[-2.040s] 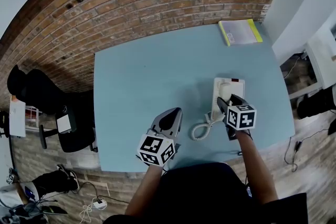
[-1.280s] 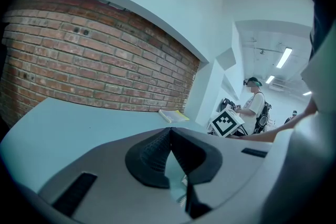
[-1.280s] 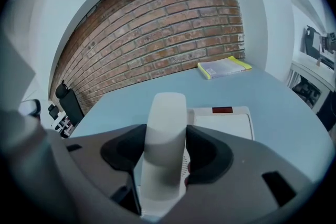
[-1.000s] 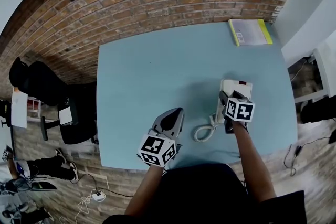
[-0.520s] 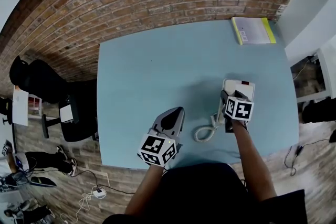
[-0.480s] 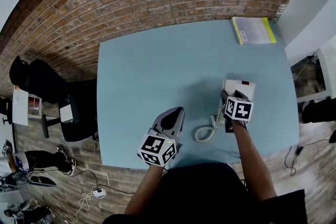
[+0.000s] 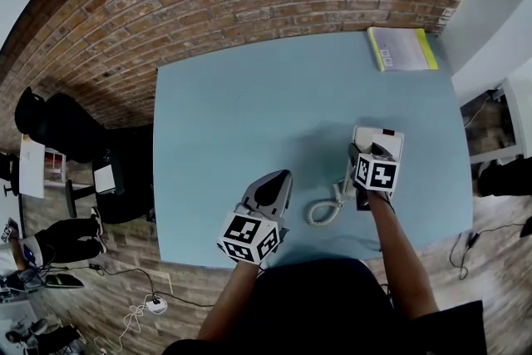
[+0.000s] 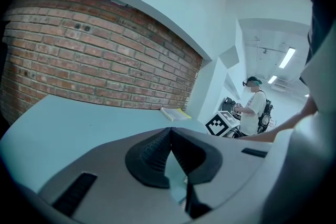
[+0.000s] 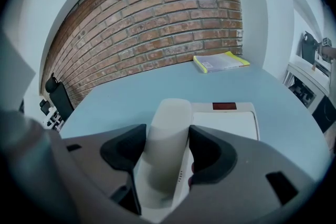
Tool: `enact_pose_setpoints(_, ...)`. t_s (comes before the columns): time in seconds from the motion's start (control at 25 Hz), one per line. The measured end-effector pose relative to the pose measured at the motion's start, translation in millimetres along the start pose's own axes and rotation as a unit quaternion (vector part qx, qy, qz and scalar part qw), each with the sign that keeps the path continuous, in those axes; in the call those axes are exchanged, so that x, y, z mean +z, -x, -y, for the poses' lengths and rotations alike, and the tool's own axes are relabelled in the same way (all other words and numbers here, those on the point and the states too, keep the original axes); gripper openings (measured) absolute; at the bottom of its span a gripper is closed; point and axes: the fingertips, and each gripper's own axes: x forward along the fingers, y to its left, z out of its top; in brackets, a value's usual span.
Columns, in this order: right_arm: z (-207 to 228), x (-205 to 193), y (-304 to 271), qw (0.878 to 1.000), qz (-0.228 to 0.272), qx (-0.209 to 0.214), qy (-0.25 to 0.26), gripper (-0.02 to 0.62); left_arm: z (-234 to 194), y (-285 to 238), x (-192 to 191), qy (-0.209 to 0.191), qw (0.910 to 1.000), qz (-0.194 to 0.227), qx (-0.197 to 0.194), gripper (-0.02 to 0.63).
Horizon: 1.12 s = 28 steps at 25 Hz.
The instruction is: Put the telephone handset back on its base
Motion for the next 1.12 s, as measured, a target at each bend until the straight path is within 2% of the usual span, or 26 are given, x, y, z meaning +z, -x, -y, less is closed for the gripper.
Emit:
enact_pose_setpoints(0.48,-3,4,7,1.000,0.012,0.017,-0.016,0.244,3,2,1,0.000,1.0000,0.006,-0.004,0.009)
enact_pose_setpoints(1.12,-16,15,36,0.999,0.039,0.026,0.002,0.242,13,11,11,-0.004,0.9994,0.028,-0.018,0.009)
